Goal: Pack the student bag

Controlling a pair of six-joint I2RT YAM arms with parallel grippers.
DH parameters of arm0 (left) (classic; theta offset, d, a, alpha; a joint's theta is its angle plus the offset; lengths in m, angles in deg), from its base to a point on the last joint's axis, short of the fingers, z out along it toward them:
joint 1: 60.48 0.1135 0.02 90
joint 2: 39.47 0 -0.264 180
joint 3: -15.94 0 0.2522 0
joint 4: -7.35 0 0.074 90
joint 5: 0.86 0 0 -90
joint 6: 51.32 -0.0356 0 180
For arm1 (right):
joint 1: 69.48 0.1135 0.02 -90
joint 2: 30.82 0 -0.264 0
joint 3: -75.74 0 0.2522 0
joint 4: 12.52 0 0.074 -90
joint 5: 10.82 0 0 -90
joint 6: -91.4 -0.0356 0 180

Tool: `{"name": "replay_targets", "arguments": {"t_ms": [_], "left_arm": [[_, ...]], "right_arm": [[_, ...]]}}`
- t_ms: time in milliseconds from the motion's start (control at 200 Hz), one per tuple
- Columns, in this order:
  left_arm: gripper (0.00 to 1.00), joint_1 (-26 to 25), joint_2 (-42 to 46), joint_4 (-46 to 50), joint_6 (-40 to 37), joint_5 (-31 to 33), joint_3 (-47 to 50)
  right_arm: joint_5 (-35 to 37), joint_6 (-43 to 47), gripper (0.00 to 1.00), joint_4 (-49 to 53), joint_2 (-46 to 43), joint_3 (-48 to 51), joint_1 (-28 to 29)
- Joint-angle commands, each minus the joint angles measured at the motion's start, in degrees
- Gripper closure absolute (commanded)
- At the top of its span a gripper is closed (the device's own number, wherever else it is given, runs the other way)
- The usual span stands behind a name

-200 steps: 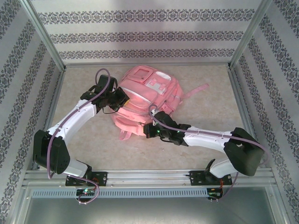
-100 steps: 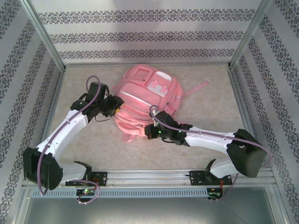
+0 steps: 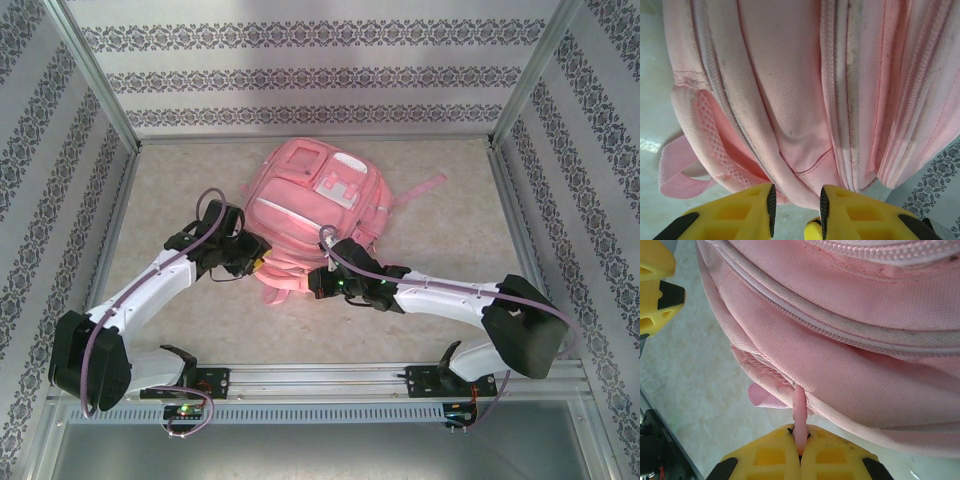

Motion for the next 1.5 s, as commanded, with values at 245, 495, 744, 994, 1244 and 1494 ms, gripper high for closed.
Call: {"name": "replay_targets", "arguments": {"t_ms": [245,495,744,994,1244,1494], "left_arm": [[0.68,-1.1,-1.0,-2.7,2.3,-0.1,2.4],[0.65,-1.0,-0.2,-2.6,2.3,0.5,4.0],[0.66,-1.0,-5.9,-3.9,-0.1,1.5,0.7],[0.88,-0.9,-8.6,-4.6,-1.0,2.9,-1.9],[1.0,2.1,-5.9,-1.9,-2.2,3.5,-3.4],[1.0,4.3,-2.2,0.2,-2.5,2.8,-4.6]], "right_arm": [[0.6,-1.2,1.0,-2.2,1.0,-0.2,0.7],[0.1,-1.6,1.0,-3.0,2.0,-0.5,0.8],[-0.3,-1.6,1.0,-3.7,2.8,-0.3,1.1],[0.4,-1.2,1.0,-2.7,2.2,0.4,1.1],[5.3,0.5,1.0,2.7,0.4,1.2,1.0],[10.8,1.0,1.0,5.5,-2.1,3.4,0.4]]}}
